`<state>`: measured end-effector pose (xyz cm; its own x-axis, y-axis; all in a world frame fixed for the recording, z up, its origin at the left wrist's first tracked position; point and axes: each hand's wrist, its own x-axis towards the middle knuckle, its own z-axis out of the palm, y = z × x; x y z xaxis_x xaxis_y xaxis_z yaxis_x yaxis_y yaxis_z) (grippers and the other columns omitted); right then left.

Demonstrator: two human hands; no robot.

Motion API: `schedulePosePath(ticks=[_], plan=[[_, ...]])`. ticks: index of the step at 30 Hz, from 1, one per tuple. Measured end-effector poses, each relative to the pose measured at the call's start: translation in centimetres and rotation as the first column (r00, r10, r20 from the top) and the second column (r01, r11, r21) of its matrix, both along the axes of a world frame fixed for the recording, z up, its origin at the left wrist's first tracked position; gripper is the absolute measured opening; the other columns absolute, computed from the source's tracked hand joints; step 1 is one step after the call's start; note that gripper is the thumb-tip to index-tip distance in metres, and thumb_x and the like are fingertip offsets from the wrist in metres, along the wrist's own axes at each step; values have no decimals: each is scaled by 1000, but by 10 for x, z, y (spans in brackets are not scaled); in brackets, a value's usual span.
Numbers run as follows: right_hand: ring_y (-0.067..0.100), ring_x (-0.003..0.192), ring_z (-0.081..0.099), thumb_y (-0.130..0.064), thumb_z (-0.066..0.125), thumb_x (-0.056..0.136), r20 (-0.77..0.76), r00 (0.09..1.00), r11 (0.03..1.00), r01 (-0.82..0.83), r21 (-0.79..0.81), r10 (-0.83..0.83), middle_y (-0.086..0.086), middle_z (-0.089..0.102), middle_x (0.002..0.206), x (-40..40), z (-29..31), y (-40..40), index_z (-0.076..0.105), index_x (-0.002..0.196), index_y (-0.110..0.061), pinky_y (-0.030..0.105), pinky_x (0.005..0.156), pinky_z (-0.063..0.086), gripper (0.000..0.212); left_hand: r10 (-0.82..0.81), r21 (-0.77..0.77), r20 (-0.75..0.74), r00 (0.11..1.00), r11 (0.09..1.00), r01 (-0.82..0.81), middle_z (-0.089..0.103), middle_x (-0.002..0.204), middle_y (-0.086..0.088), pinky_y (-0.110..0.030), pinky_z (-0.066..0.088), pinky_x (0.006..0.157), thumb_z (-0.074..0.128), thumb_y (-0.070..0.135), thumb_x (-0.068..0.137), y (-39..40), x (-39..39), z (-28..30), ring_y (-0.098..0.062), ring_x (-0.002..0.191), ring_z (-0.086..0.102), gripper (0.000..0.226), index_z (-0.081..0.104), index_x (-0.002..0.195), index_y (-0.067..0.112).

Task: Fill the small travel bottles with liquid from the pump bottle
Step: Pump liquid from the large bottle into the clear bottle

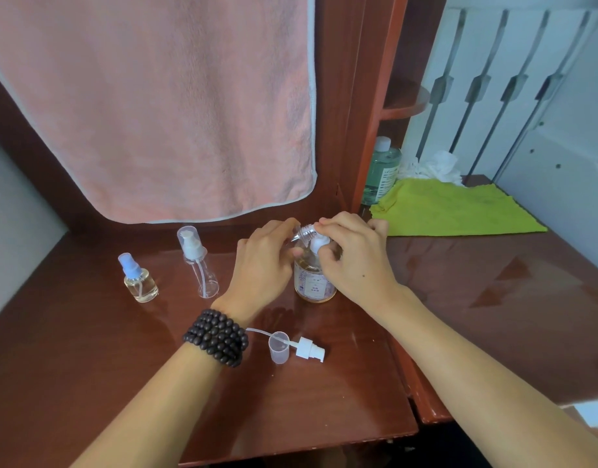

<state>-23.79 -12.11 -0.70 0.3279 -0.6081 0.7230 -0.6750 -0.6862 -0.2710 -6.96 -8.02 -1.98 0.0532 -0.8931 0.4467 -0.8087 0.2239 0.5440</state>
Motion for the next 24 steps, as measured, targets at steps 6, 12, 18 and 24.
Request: schedulePosePath(ticks=[6, 12, 18, 24], plan=[[7, 94, 66, -27, 54, 80, 34, 999, 1000, 1, -13, -1, -11, 71, 106, 1, 3, 3, 78, 99, -21, 30, 82, 22, 31, -16, -5, 8, 1000, 1000, 16, 54, 102, 17, -54, 50, 87, 53, 29, 85, 1, 1, 9, -21, 97, 60, 33, 55, 119, 30], [7, 94, 66, -27, 55, 82, 64, 998, 1000, 7, -5, -7, -11, 71, 104, 2, 3, 2, 79, 97, -21, 31, 83, 23, 29, -19, -31, 21, 1000, 999, 20, 53, 100, 18, -55, 51, 84, 54, 28, 85, 0, 1, 8, -22, 94, 61, 33, 55, 118, 29], [7, 90, 66, -27, 61, 79, 70, 997, 1000, 11, 25, -12, -9, 72, 98, 2, 0, -1, 79, 92, -22, 33, 82, 24, 22, -20, -13, 7, 1000, 1000, 20, 59, 100, 15, -54, 51, 85, 63, 18, 86, -3, 2, 0, -22, 94, 62, 32, 56, 115, 30], [2, 93, 65, -33, 59, 79, 111, 994, 1000, -9, 15, 7, -12, 71, 105, 1, 5, 6, 78, 96, -22, 38, 86, 31, 27, -34, -28, 2, 999, 999, 34, 59, 101, 16, -55, 50, 86, 60, 23, 84, -2, 5, 9, -21, 96, 61, 33, 55, 116, 33]])
